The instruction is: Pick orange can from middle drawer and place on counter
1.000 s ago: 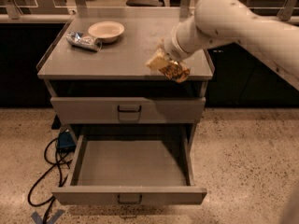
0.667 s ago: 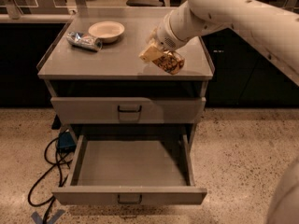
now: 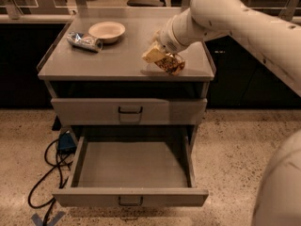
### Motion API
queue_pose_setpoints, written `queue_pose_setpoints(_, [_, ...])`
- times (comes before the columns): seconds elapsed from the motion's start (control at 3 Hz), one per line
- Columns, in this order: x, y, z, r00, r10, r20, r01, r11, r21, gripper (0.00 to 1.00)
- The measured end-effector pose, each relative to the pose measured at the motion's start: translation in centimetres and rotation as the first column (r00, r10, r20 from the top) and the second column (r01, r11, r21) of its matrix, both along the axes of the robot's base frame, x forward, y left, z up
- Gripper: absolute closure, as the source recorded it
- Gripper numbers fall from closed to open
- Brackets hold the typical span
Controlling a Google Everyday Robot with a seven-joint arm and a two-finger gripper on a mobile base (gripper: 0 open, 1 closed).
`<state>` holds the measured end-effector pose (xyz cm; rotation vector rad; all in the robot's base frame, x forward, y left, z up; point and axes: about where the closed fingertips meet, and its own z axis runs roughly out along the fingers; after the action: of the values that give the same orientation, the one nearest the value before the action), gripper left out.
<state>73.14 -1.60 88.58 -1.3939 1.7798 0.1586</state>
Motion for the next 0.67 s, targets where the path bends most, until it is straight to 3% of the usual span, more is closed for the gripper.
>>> queue_pose_setpoints(0.67, [8.2, -0.6, -2.6, 0.9968, -0.001, 0.08, -0.004, 0.998, 0.058, 1.0])
